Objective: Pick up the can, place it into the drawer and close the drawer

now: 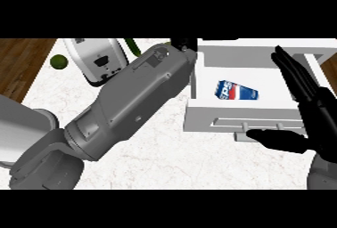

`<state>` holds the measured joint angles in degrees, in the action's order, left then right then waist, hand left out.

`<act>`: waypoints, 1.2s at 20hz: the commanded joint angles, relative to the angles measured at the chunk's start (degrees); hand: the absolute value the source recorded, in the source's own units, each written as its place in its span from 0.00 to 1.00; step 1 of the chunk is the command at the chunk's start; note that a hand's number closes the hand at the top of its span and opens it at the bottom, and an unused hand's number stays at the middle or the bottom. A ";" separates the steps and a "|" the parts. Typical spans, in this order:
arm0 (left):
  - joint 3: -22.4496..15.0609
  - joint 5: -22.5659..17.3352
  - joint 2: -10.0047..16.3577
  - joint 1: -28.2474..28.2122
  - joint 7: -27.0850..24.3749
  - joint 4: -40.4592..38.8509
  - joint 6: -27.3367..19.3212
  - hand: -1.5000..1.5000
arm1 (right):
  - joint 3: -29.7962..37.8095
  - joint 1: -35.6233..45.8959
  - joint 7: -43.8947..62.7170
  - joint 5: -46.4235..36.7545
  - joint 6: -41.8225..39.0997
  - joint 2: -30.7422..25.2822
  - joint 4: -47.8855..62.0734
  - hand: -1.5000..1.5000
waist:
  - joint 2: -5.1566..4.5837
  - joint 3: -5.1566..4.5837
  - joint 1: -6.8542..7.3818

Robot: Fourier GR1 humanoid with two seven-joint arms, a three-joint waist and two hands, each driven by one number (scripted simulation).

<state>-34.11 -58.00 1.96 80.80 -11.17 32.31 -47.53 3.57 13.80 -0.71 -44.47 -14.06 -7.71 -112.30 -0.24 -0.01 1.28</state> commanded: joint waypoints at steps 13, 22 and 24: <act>-1.15 4.93 11.26 -6.48 8.68 12.57 -0.99 0.00 | -6.83 16.35 -4.67 -22.71 21.53 1.54 43.39 0.00 | 0.10 0.05 1.21; 0.20 7.57 16.01 -11.18 11.18 17.97 -0.49 0.00 | -3.02 24.77 -6.72 -26.87 34.79 1.26 64.54 0.00 | -0.14 0.07 0.71; 1.08 7.22 17.24 -12.00 10.77 18.98 1.30 0.00 | -2.21 27.73 -5.79 -28.50 38.18 1.68 69.68 0.00 | -0.48 0.09 1.60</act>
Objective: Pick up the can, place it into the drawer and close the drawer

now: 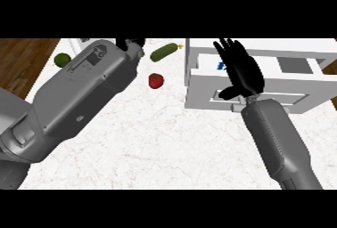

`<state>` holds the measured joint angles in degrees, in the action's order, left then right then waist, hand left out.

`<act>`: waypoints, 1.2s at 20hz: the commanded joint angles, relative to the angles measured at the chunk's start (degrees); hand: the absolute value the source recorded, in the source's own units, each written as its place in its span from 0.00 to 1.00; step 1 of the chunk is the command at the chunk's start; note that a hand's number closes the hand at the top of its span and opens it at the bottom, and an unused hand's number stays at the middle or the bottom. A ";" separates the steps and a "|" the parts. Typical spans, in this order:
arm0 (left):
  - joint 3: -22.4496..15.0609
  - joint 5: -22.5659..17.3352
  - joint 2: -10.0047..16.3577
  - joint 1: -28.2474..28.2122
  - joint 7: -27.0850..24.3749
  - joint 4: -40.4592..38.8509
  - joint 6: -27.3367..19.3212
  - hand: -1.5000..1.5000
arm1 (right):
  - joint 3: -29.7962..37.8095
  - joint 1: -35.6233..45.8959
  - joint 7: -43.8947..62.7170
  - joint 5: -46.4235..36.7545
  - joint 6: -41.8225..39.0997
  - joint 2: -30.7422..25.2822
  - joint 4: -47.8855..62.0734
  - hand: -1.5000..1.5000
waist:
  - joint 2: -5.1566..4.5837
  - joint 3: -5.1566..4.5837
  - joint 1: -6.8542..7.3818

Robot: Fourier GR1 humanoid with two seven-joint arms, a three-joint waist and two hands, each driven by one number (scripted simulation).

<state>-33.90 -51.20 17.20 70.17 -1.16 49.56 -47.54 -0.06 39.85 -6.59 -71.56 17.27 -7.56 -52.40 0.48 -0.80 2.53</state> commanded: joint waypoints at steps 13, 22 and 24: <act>0.65 3.31 3.65 -1.75 5.72 7.89 -2.74 0.00 | 8.47 16.86 0.07 -2.08 17.74 -1.52 28.17 0.00 | -1.88 0.95 1.57; 0.26 4.46 7.76 -7.11 7.14 15.32 -0.72 0.00 | 11.53 22.74 -2.69 -1.33 21.43 -6.83 35.95 0.00 | -2.26 0.94 3.42; 0.84 4.10 8.36 -4.95 9.33 16.01 -0.66 0.00 | 11.03 26.52 2.23 -2.78 20.98 -4.79 37.19 0.00 | -2.24 0.90 3.89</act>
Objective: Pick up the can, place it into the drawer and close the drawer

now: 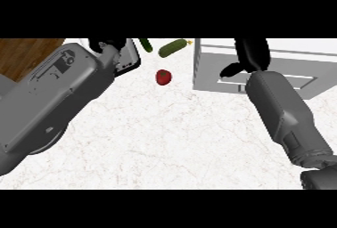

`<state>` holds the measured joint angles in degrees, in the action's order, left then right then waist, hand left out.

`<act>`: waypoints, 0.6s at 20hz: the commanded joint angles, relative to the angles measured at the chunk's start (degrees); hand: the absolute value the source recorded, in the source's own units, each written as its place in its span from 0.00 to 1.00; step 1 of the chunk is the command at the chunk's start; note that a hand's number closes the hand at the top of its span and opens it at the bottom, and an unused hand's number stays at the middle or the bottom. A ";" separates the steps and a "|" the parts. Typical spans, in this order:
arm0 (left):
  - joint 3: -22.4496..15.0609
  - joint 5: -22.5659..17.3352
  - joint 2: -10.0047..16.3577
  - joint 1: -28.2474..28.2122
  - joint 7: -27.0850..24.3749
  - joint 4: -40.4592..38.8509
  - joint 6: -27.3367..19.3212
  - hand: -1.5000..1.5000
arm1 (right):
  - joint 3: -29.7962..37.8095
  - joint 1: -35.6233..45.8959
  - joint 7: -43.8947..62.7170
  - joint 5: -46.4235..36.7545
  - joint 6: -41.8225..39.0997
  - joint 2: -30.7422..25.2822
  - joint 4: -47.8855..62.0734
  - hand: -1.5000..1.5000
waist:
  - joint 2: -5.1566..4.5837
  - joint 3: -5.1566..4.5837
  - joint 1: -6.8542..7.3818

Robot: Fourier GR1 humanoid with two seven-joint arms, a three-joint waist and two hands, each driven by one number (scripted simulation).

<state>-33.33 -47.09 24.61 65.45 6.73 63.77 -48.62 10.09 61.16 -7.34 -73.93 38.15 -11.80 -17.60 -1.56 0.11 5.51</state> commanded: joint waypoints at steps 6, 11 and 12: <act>-0.55 1.38 -0.15 -0.59 2.14 2.70 -1.73 0.00 | 1.66 8.98 1.46 -0.23 -2.12 -3.73 4.75 0.00 | -0.45 0.06 0.65; 0.49 1.19 3.32 -2.06 3.27 5.58 -0.23 0.00 | 5.48 10.85 -5.20 4.84 -8.08 -2.15 6.32 0.00 | -0.34 0.10 1.62; -0.12 1.56 1.39 -2.09 2.60 5.01 -0.82 0.00 | 7.41 11.50 -6.10 7.26 -8.63 0.60 5.97 0.00 | -0.54 0.14 1.17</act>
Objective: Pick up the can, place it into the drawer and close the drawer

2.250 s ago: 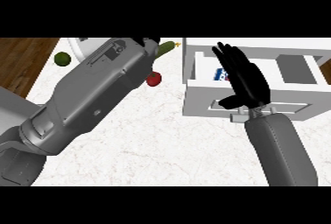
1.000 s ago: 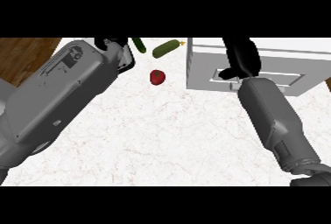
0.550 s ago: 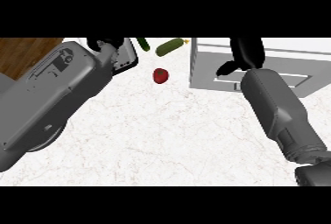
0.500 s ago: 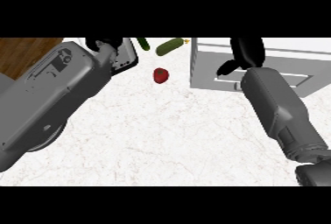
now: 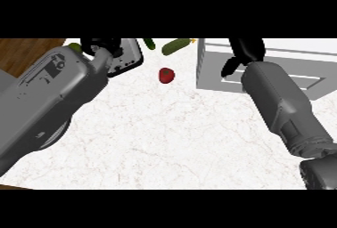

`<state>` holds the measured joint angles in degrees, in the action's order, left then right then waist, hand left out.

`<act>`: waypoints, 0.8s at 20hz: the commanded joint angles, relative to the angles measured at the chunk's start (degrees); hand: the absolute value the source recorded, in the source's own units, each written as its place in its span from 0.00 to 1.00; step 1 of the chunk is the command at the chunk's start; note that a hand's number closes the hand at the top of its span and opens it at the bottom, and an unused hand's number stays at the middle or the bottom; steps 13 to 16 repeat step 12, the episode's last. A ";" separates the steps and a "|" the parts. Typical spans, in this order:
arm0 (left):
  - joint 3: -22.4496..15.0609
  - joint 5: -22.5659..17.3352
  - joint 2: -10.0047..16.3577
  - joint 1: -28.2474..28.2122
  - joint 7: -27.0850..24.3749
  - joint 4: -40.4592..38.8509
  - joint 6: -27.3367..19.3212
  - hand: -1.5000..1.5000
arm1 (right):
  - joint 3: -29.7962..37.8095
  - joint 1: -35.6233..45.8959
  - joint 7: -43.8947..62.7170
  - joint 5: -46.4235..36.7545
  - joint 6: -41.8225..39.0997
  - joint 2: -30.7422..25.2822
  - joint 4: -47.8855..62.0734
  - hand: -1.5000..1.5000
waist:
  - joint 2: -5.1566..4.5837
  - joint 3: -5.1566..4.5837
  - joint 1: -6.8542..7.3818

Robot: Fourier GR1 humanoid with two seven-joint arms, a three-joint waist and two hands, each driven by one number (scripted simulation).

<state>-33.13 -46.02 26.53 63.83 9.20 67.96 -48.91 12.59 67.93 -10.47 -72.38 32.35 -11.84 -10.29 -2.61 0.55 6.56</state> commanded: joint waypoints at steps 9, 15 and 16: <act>0.08 0.42 1.46 -3.28 1.04 3.68 -0.49 0.00 | 20.65 4.52 -12.30 22.21 -10.06 0.73 -2.16 0.00 | 0.70 -0.22 -0.19; 0.22 0.69 2.49 -4.49 1.31 4.59 0.70 0.00 | 21.48 4.24 -13.82 23.14 -11.41 0.53 -1.41 0.00 | 0.67 -0.37 -0.72; 0.22 0.69 2.49 -4.49 1.31 4.59 0.70 0.00 | 21.48 4.24 -13.82 23.14 -11.41 0.53 -1.41 0.00 | 0.67 -0.37 -0.72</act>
